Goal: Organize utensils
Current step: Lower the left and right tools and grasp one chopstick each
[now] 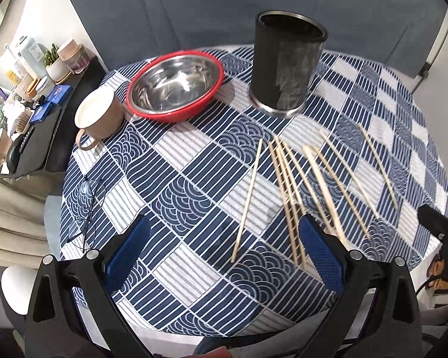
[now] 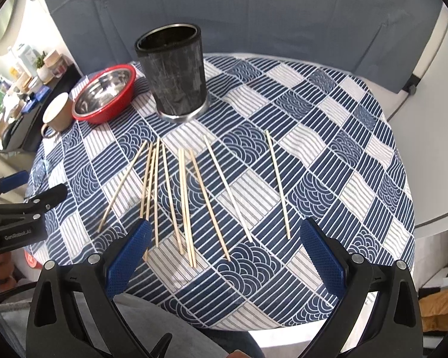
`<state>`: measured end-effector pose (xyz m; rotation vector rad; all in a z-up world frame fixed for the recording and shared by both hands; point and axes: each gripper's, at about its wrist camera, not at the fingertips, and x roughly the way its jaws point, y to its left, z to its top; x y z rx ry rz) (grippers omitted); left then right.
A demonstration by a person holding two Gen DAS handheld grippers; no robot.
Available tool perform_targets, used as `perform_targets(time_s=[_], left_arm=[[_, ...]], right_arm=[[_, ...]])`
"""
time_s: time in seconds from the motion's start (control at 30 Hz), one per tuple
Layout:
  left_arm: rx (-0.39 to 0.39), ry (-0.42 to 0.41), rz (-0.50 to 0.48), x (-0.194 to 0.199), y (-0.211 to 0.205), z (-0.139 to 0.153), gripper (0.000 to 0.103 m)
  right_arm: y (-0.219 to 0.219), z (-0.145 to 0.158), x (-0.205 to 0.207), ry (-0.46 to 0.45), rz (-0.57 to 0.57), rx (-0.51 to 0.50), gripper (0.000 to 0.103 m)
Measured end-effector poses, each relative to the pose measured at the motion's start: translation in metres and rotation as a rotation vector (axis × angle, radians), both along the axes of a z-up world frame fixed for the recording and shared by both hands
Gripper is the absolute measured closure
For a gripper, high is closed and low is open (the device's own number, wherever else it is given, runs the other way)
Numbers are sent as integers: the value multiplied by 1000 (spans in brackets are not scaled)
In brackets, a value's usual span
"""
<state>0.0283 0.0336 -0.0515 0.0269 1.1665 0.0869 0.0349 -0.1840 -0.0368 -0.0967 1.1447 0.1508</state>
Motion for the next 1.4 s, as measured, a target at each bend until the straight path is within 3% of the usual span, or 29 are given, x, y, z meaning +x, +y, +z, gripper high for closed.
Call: perform_targets(time_s=[0.27, 0.43, 0.73, 0.87, 1.13, 1.23, 1.4], left_arm=[[24, 77, -1, 19, 3, -24, 6], [29, 121, -24, 30, -3, -46, 6], [15, 218, -18, 46, -7, -90, 6], [46, 214, 7, 54, -1, -102, 6], [33, 256, 0, 69, -2, -124, 6], [-7, 266, -9, 74, 0, -129, 6], [-4, 265, -26, 83, 4, -136, 4]], right_arm=[[-2, -28, 22, 109, -20, -104, 8], [-15, -48, 36, 168, -53, -91, 8], [-50, -89, 76, 182, -125, -193, 8], [-62, -108, 89, 211, -132, -196, 8], [-64, -141, 110, 268, -101, -187, 8], [-63, -148, 113, 268, -82, -212, 8], [-65, -152, 117, 261, -51, -199, 8]])
